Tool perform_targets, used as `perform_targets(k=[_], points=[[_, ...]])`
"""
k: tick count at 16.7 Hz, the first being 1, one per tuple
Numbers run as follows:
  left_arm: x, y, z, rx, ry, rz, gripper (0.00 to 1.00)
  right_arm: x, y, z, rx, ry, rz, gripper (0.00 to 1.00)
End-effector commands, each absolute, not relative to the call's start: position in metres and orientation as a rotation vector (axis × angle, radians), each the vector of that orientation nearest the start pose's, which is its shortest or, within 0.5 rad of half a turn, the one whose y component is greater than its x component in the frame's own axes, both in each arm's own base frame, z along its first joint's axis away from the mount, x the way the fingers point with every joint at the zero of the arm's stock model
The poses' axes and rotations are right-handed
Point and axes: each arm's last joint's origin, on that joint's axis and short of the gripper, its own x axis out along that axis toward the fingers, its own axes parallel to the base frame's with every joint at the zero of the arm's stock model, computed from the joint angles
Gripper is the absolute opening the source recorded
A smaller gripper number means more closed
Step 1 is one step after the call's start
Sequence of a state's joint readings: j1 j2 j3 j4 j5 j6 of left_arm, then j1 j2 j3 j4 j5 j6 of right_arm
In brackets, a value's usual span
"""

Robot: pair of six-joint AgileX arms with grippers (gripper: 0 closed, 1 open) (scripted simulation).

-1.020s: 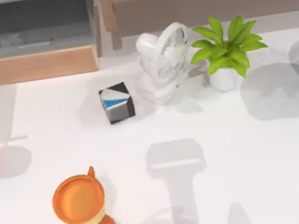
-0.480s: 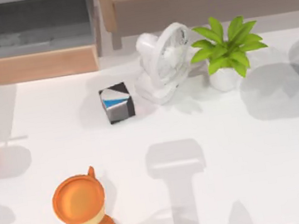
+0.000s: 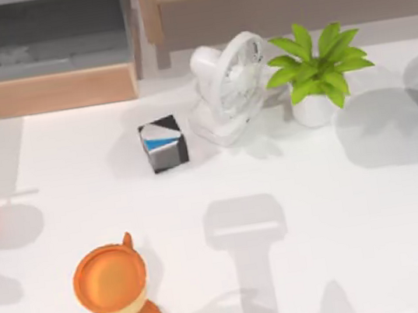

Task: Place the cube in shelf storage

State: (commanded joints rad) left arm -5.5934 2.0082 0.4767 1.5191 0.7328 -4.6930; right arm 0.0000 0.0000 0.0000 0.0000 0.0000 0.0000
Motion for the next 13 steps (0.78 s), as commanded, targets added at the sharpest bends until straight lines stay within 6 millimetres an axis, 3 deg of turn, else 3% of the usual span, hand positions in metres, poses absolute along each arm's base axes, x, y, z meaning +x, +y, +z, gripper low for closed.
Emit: perform_targets(k=[3, 7, 13], points=[[0.2535, 0.1741, 0.0951, 1.571, -0.016, -0.016, 1.0, 0.1057, -0.0012, 0.16, 0.0, 0.0, 0.0, 1.0], [0.2544, 0.1741, 0.0951, 1.571, -0.016, -0.016, 1.0, 0.1057, -0.0012, 0.16, 0.0, 0.0, 0.0, 1.0], [0.2544, 0.1741, 0.0951, 1.571, -0.016, -0.016, 0.55, 0.1057, -0.0012, 0.16, 0.0, 0.0, 0.0, 1.0]])
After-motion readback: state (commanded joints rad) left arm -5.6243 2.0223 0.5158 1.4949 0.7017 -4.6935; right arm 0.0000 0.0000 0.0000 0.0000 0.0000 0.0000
